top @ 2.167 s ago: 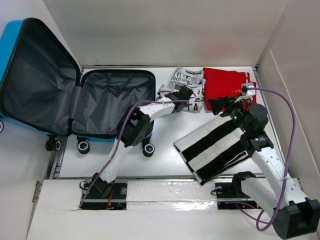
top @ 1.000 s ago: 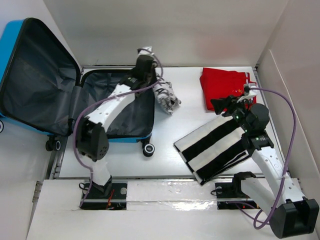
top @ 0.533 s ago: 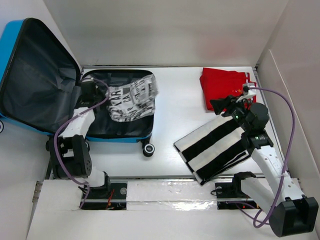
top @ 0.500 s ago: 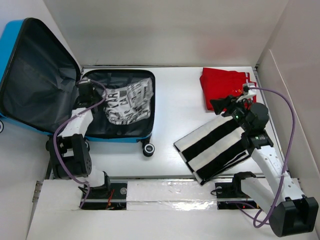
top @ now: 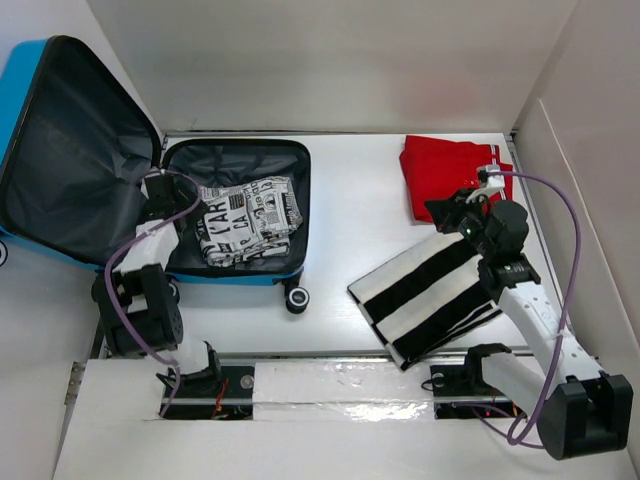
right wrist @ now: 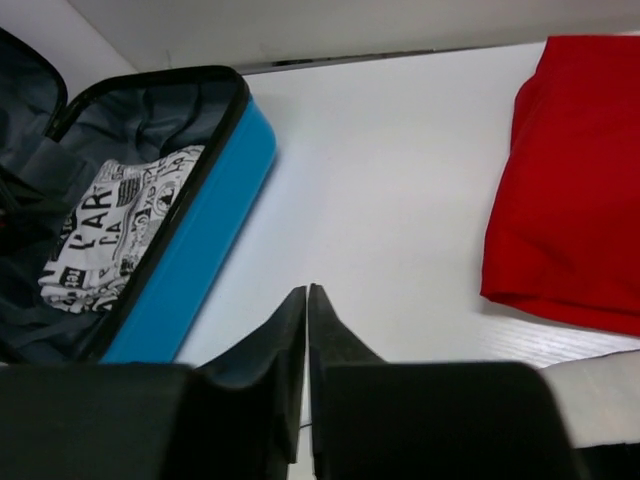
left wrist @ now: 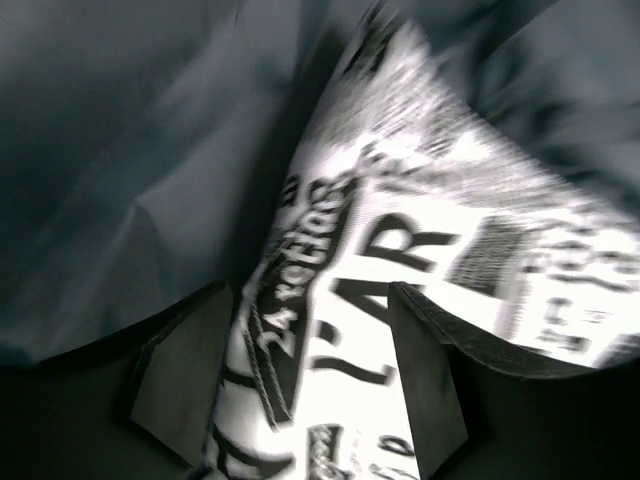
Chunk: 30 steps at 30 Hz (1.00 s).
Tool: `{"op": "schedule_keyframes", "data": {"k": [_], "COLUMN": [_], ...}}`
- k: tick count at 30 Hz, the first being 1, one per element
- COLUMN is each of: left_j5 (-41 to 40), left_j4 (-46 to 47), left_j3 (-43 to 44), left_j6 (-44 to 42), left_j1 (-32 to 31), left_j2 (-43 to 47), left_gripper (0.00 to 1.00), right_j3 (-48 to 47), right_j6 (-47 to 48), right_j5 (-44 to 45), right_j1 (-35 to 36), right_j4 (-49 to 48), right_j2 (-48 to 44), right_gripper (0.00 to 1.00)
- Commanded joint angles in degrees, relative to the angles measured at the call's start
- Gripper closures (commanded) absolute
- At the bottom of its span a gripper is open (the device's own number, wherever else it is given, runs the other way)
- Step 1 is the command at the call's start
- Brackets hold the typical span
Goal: Pack the luggage
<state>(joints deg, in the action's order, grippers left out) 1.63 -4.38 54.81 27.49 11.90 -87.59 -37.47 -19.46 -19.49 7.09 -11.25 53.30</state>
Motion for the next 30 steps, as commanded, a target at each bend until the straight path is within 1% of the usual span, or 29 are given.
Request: {"op": "schedule_keyframes", "data": {"k": [1,3,4,5,6,7,8,9,10,11,12,14,15,17,18,19,21,22,23,24,25,26,27,28,29,30], "left_j5": [-3.30,-3.91,-4.35,-4.61,-4.44,-4.35,-4.35,-4.27,-4.53,-5.05,-5.67,-5.67,-5.32,-5.23,-4.62,-4.53,-4.97,-5.06,-5.23,-5.32,-5.84,-6.37,-7.16,-7.34,-7.34,-6.99], "left_j4": [2.79,4.03,5.68,6.40,7.36,8.24,9.90,11.05,11.93,12.90,13.43,16.14,17.46,20.80,22.12,23.35,26.17,26.79,28.10,28.72,28.81,28.64,28.73,28.73,28.55,28.55], "left_j3": [2.06,2.93,3.81,4.25,5.13,5.57,6.18,6.71,8.28,9.34,10.14,11.29,11.11,9.80,9.01,7.09,5.23,3.48,2.51,1.72,0.66,0.30,-0.05,-0.31,-0.66,-0.75], "left_j6": [2.75,2.93,3.19,3.19,3.10,3.19,3.19,2.93,2.66,2.57,2.49,2.83,2.84,3.10,3.19,3.19,2.75,2.58,2.31,1.61,1.17,0.82,-0.23,-0.76,-1.11,-1.29], "left_j1": [-1.61,-3.98,-7.12,-8.98,-13.26,-13.31,-18.44,-21.36,-24.35,-30.04,-32.62,-36.93,-40.52,-43.44,-45.80,-46.96,-49.07,-50.99,-51.88,-52.67,-54.25,-54.96,-55.58,-56.10,-56.11,-56.11], "left_j2": [10.75,13.14,14.89,15.60,16.65,16.92,16.93,16.75,15.45,14.56,13.42,10.52,9.73,8.14,7.96,7.96,8.31,9.01,9.45,9.89,10.59,10.77,11.04,11.21,11.13,11.04], "left_gripper": [0.39,0.41,0.43,0.46,0.52,0.56,0.64,0.76,0.78,0.83,0.91,0.96,1.00,1.00,1.00,1.00,1.00,1.00,1.00,1.00,1.00,1.00,1.00,1.00,0.99,0.98], "right_j3": [-0.93,-1.20,-1.29,-1.20,-1.20,-1.37,-1.37,-1.81,-2.25,-2.77,-4.35,-6.81,-8.48,-13.40,-15.07,-18.65,-23.67,-26.74,-33.47,-37.20,-41.06,-48.84,-52.66,-56.36,-62.83,-65.86], "right_j6": [1.09,1.27,1.36,1.27,1.27,1.27,1.27,1.27,1.27,1.36,1.53,2.41,3.02,4.52,4.87,5.22,5.75,6.54,6.98,7.51,8.38,9.09,9.61,10.05,10.41,10.50], "right_j5": [1.29,3.65,5.14,5.16,6.81,7.53,8.23,9.54,10.16,10.95,12.44,13.50,15.16,17.45,19.73,21.84,24.30,24.84,25.11,25.28,25.63,25.90,26.08,25.99,25.82,26.07], "right_j1": [-0.41,-0.41,-0.41,-0.41,-0.41,-0.41,-0.41,-0.41,-0.41,-0.41,-0.41,0.11,0.11,0.64,0.64,0.64,0.64,0.64,0.64,0.64,0.64,0.64,0.64,0.64,1.42,2.04], "right_j4": [-1.51,-0.97,-1.15,-1.15,-1.41,-1.41,-1.76,-2.02,-2.11,-1.94,-1.76,0.07,1.48,4.29,5.00,5.96,8.42,12.00,14.47,16.67,21.74,24.32,27.13,32.29,34.25,36.19], "right_j2": [1.72,3.39,4.61,4.62,6.19,7.16,8.21,10.66,12.08,13.57,15.07,19.99,21.48,26.49,28.25,30.35,37.99,40.89,44.05,50.44,53.63,56.80,62.57,65.33,67.79,70.16], "right_gripper": [1.00,1.00,0.96,0.90,0.84,0.80,0.69,0.62,0.55,0.44,0.41,0.33,0.31,0.26,0.25,0.25,0.25,0.25,0.25,0.25,0.25,0.25,0.25,0.25,0.26,0.26]}}
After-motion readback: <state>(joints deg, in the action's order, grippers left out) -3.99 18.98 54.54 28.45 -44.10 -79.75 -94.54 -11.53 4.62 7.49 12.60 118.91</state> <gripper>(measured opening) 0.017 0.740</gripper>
